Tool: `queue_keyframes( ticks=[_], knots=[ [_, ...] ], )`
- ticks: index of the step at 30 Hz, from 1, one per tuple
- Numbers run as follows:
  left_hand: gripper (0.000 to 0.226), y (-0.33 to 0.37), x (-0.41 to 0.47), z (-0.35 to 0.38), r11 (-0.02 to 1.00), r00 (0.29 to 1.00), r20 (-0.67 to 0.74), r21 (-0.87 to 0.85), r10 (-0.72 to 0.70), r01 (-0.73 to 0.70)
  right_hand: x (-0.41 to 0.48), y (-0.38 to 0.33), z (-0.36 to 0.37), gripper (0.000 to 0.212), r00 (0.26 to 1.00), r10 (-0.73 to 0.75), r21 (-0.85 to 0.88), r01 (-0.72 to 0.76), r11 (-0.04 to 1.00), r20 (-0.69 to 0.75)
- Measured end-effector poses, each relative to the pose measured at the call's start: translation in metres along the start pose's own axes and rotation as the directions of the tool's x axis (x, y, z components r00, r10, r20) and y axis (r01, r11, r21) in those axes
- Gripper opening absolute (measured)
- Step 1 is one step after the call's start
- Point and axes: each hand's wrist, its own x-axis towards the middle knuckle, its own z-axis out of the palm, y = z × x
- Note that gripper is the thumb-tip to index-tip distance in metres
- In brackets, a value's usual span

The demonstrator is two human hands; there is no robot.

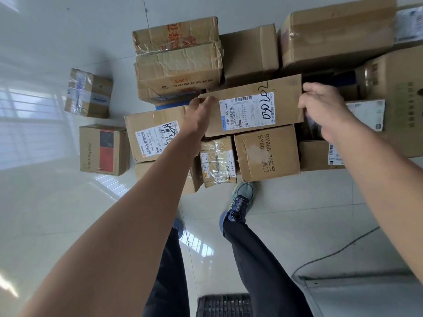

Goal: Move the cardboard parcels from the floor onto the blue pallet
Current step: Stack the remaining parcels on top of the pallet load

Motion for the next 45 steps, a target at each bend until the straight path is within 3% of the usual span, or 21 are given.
queue_keyframes(
  ticks=[10,14,20,31,39,45],
  knots=[
    [0.096,0.005,0.014,0.006,0.992,1.000,-0.004,0.129,0.006,-0.006,0.017,0.005,0.005,0.041,0.999,0.033,-0.029,-0.034,0.999,-0.031],
    [0.098,0.005,0.016,0.004,0.980,1.000,-0.021,0.197,0.019,-0.014,0.018,0.005,0.006,0.053,1.000,0.022,-0.001,-0.022,1.000,-0.016],
    [0.073,-0.005,0.028,0.001,0.972,0.998,-0.049,0.234,0.027,-0.014,0.019,0.004,0.011,0.047,0.999,0.020,0.002,-0.020,1.000,-0.042],
    [0.066,0.000,0.028,0.001,0.917,0.998,-0.044,0.397,0.055,-0.033,0.014,-0.002,0.010,0.049,0.998,0.020,-0.036,-0.022,0.999,-0.052],
    [0.060,0.012,-0.010,-0.022,0.948,0.986,-0.082,0.298,0.142,-0.112,-0.025,-0.031,0.015,0.042,0.981,-0.074,-0.013,0.073,0.997,-0.177],
    [0.056,0.016,-0.046,-0.078,0.963,0.974,-0.107,0.208,0.198,-0.173,-0.103,-0.081,0.070,0.033,0.977,-0.207,0.017,0.208,0.978,-0.051]
  ],
)
